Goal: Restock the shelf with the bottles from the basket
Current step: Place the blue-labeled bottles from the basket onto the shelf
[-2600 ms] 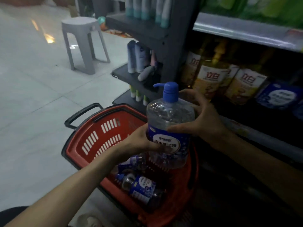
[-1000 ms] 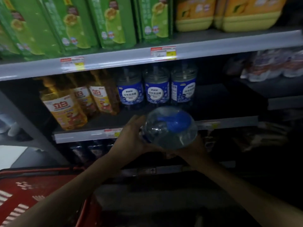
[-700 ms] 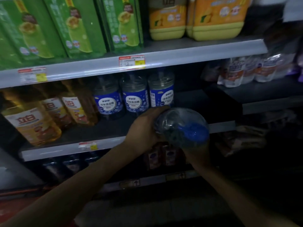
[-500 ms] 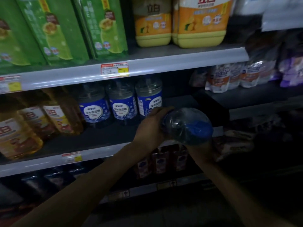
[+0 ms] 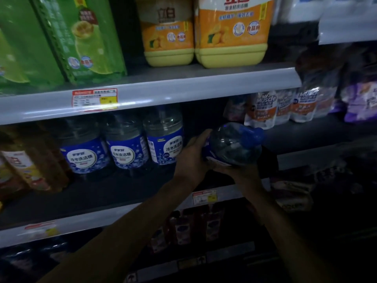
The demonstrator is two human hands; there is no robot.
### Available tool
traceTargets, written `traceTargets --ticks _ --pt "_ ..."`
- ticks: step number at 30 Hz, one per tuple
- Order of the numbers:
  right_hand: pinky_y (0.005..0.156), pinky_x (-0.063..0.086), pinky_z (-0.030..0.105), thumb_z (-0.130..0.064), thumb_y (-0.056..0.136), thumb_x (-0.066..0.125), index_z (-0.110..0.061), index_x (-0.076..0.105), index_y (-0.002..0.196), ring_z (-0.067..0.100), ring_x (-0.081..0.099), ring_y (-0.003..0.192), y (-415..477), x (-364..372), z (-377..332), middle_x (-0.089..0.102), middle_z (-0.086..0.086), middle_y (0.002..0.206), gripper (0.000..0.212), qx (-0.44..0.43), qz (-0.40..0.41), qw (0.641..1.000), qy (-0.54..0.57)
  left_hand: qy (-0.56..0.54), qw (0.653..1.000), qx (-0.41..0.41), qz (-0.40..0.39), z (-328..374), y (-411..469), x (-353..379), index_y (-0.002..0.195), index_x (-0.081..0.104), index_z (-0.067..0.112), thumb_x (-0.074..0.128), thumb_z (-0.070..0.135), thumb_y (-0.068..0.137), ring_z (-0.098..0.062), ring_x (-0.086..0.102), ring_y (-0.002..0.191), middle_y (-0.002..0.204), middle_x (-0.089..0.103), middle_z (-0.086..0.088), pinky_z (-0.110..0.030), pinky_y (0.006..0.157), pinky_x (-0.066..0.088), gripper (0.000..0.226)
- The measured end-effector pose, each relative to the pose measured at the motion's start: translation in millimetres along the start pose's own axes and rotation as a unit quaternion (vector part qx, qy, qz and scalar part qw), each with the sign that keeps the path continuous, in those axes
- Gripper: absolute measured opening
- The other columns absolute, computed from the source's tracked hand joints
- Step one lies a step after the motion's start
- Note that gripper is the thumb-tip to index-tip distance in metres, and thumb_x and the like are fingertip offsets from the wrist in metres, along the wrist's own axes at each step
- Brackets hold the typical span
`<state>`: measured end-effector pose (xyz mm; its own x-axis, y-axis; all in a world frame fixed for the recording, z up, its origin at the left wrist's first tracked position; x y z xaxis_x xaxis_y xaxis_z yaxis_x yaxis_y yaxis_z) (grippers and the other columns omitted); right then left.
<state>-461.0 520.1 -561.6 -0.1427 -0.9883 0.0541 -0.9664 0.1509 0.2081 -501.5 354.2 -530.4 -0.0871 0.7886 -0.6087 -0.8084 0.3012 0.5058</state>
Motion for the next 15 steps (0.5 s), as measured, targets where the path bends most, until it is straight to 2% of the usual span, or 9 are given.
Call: traceTargets --ticks 2,3,5,7,12,15 --pt "0.097 0.057 0.040 -0.039 0.042 0.102 -0.029 0.068 0.117 0.011 0.068 0.112 9.8 -1.7 3.2 0.072 -0.006 0.119 0.083 0.003 0.025 0.999 0.039 -0.047 0.999 -0.015 0.013 -2.9 2.3 9.4 0.152 0.045 0.028 0.088 0.009 0.073 -0.013 0.057 0.131 0.145 0.058 0.002 -0.038 0.108 0.051 0.092" --pt "0.095 0.057 0.040 -0.033 0.041 0.104 -0.024 0.065 0.121 0.017 0.068 0.116 17.7 -3.7 8.1 0.072 -0.001 0.122 0.089 0.003 0.042 0.998 0.052 -0.074 0.997 -0.027 0.023 -4.8 2.9 13.8 0.151 0.046 0.025 0.089 0.010 0.074 -0.011 0.058 0.130 0.145 0.059 0.003 -0.039 0.107 0.052 0.089" --pt "0.090 0.059 0.031 -0.006 0.057 0.098 -0.018 0.064 0.122 0.017 0.069 0.114 30.2 -8.5 11.9 0.073 -0.002 0.117 0.074 -0.017 0.049 0.998 0.029 -0.106 0.991 -0.058 0.058 -6.4 3.1 22.8 0.148 0.048 0.021 0.090 0.014 0.077 -0.011 0.059 0.126 0.141 0.059 0.002 -0.036 0.105 0.053 0.083" --pt "0.084 0.059 0.026 0.010 0.063 0.089 -0.017 0.066 0.120 0.014 0.071 0.107 37.7 -11.3 13.5 0.075 -0.002 0.114 0.067 -0.031 0.038 0.999 0.011 -0.120 0.984 -0.092 0.093 -6.4 2.6 32.1 0.149 0.048 0.021 0.089 0.021 0.080 -0.009 0.056 0.126 0.141 0.056 0.001 -0.031 0.107 0.051 0.081" --pt "0.086 0.061 0.032 0.011 0.064 0.089 -0.017 0.067 0.117 0.014 0.073 0.103 58.4 -14.0 14.5 0.077 -0.003 0.110 0.064 -0.016 0.033 0.999 0.018 -0.229 0.957 -0.113 0.135 -7.7 4.8 51.1 0.152 0.048 0.026 0.083 0.023 0.088 0.001 0.060 0.125 0.141 0.063 0.010 -0.022 0.104 0.051 0.073" --pt "0.084 0.060 0.028 0.007 0.065 0.090 -0.013 0.064 0.129 0.014 0.073 0.105 70.0 -10.9 15.1 0.075 0.000 0.116 0.071 -0.026 0.030 0.999 0.007 -0.269 0.944 -0.127 0.140 -12.4 13.1 57.4 0.154 0.046 0.026 0.078 0.024 0.092 -0.003 0.063 0.124 0.139 0.065 0.008 -0.032 0.106 0.053 0.069"
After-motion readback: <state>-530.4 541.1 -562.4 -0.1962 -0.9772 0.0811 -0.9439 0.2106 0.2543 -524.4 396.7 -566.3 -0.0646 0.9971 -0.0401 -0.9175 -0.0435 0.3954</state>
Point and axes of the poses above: each hand's wrist, its own y-axis towards the middle knuckle, its own x-axis out of the palm, z = x × y, the point moved 1 cm from there along y, towards the middle knuckle
